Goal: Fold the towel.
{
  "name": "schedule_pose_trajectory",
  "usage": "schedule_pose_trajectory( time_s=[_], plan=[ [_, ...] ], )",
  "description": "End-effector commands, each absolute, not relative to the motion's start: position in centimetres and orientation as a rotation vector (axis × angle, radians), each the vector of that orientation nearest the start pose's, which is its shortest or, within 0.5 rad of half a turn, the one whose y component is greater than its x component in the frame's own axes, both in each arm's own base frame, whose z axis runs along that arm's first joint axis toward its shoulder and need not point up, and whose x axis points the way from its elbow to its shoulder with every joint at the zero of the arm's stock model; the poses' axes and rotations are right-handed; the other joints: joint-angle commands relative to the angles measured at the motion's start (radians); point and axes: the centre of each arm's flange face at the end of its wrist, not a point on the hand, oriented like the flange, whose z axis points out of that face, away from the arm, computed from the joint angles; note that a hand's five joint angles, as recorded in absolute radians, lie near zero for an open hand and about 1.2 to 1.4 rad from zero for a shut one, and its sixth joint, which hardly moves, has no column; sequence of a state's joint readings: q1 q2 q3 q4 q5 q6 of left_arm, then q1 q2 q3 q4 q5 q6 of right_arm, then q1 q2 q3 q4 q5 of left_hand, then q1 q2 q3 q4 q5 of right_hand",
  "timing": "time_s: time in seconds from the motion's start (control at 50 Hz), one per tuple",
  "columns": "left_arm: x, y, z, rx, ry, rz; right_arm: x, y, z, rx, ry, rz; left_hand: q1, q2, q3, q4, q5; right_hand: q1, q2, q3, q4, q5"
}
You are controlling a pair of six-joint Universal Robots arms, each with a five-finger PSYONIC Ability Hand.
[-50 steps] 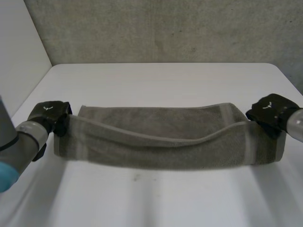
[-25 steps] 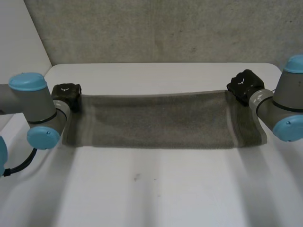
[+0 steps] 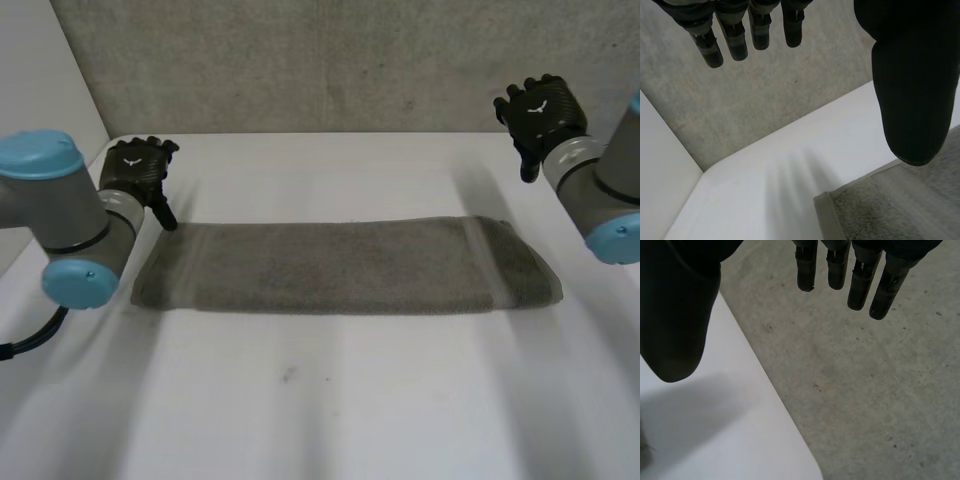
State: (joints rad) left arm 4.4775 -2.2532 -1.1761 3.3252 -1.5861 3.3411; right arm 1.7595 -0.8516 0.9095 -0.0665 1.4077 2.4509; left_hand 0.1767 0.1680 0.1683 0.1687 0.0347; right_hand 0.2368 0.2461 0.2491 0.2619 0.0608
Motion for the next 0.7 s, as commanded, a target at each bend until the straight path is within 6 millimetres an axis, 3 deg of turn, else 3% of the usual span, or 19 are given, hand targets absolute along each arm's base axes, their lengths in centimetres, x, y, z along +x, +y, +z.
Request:
schedule_pose_trajectory(
  time_s=[0.02, 0.1, 0.2, 0.38, 0.44, 0.56, 0.6, 0.62, 0.64, 0.7],
  plan=[
    [-22.2, -35.3, 20.2, 0.511, 2.323, -2.083, 21.8, -37.9, 23.7, -1.155, 2.185, -2.226, -0.002, 0.007, 0.006, 0.006, -0.035, -0.062, -0.072, -0.075, -0.087, -0.061],
    [-22.0, -32.2, 20.0, 0.53, 2.349, -2.061, 20.7, -34.8, 21.6, -1.164, 2.289, -2.081, -0.002, 0.007, 0.006, 0.006, -0.035, -0.062, -0.072, -0.075, -0.087, -0.061],
    [-21.8, -30.1, 19.5, 0.543, 2.354, -2.067, 18.4, -33.6, 18.8, -1.129, 2.426, -1.934, -0.002, 0.007, 0.006, 0.006, -0.035, -0.04, -0.05, -0.053, -0.066, -0.039],
    [-21.5, -28.8, 18.0, 0.491, 2.368, -2.11, 17.2, -33.5, 14.0, -1.121, 2.457, -1.777, -0.002, 0.007, 0.006, 0.006, -0.035, 0.168, 0.159, 0.156, 0.143, 0.169],
    [-21.6, -28.8, 18.0, 0.491, 2.37, -2.111, 17.0, -33.7, 13.5, -1.124, 2.455, -1.771, -0.002, 0.007, 0.006, 0.006, -0.035, 0.198, 0.188, 0.185, 0.172, 0.199],
    [-21.5, -28.7, 17.9, 0.492, 2.375, -2.105, 16.3, -34.6, 12.0, -1.107, 2.492, -1.731, -0.002, 0.007, 0.006, 0.006, -0.035, 0.453, 0.444, 0.441, 0.428, 0.454],
    [-21.5, -28.6, 17.7, 0.495, 2.381, -2.098, 16.2, -34.9, 11.8, -1.101, 2.494, -1.738, -0.002, 0.007, 0.006, 0.006, -0.035, 0.783, 0.773, 0.77, 0.758, 0.784],
    [-21.5, -28.6, 17.7, 0.495, 2.381, -2.098, 16.2, -34.9, 11.8, -1.101, 2.494, -1.738, -0.002, 0.007, 0.006, 0.006, -0.035, 0.785, 0.775, 0.772, 0.76, 0.786],
    [-21.5, -28.6, 17.6, 0.496, 2.383, -2.096, 16.1, -35.1, 11.8, -1.101, 2.493, -1.748, -0.002, 0.007, 0.006, 0.006, -0.035, 1.006, 0.996, 0.993, 0.981, 1.007],
    [-21.5, -28.5, 17.6, 0.498, 2.385, -2.095, 15.4, -35.9, 12.0, -1.079, 2.513, -1.78, -0.002, 0.007, 0.006, 0.006, -0.035, 1.159, 1.15, 1.147, 1.134, 1.161]
  ],
)
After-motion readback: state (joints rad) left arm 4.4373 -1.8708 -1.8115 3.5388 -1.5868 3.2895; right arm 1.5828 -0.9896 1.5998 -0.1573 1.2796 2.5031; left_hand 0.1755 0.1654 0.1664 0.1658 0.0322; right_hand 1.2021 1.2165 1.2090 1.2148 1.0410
